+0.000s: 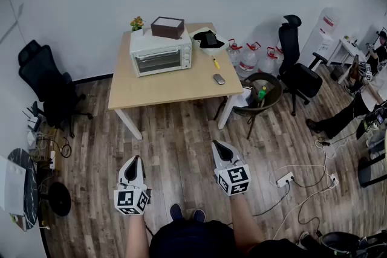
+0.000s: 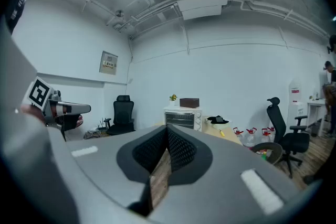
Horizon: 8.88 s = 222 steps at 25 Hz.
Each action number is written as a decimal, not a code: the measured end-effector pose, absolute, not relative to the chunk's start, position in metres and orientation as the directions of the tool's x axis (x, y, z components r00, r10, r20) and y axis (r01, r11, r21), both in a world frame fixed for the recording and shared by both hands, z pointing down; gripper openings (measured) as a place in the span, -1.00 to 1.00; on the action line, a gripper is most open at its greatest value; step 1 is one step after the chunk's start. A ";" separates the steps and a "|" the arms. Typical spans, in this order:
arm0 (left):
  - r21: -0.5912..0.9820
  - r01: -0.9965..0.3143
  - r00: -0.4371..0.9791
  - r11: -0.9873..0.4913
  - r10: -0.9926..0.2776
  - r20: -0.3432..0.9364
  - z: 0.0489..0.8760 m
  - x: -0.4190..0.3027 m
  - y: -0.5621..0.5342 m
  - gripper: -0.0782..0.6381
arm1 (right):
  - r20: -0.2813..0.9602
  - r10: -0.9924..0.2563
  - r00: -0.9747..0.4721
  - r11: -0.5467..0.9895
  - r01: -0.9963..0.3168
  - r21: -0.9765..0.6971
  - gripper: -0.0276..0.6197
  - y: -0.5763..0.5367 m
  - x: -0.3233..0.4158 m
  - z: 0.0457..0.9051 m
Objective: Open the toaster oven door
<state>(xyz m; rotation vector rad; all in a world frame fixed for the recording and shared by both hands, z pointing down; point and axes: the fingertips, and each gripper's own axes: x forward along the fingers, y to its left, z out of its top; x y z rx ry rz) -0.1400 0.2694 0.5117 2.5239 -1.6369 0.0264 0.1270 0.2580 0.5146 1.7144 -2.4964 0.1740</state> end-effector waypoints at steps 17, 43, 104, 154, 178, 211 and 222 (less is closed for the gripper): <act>0.095 -0.924 0.379 -0.371 -0.922 0.085 0.516 -0.125 0.282 -0.79 | 0.095 -0.919 -0.382 0.378 -0.924 -0.057 -0.88 0.264 0.142 0.513; 0.135 -0.921 0.378 -0.365 -0.922 0.086 0.535 -0.116 0.203 -0.79 | 0.134 -0.918 -0.374 0.366 -0.927 -0.083 -0.92 0.186 0.154 0.532; 0.119 -0.885 0.462 -0.449 -0.878 0.122 0.534 -0.199 -0.131 -0.79 | 0.220 -0.931 -0.290 0.281 -0.957 -0.073 -0.91 -0.120 0.065 0.550; 0.118 -0.938 0.342 -0.326 -0.924 0.168 0.557 -0.154 -0.242 -0.79 | 0.282 -0.829 -0.482 0.483 -0.873 -0.073 -0.89 -0.320 0.073 0.575; 0.122 -0.944 0.324 -0.306 -0.928 0.184 0.560 -0.163 -0.250 -0.79 | 0.334 -0.809 -0.485 0.490 -0.869 -0.075 -0.90 -0.394 0.049 0.593; 0.135 -0.951 0.302 -0.279 -0.933 0.195 0.564 -0.171 -0.239 -0.79 | 0.463 -0.759 -0.459 0.486 -0.871 -0.067 -0.90 -0.457 0.050 0.643; 0.141 -0.951 0.299 -0.276 -0.936 0.185 0.563 -0.171 -0.236 -0.79 | 0.473 -0.760 -0.447 0.484 -0.874 -0.048 -0.90 -0.457 0.049 0.644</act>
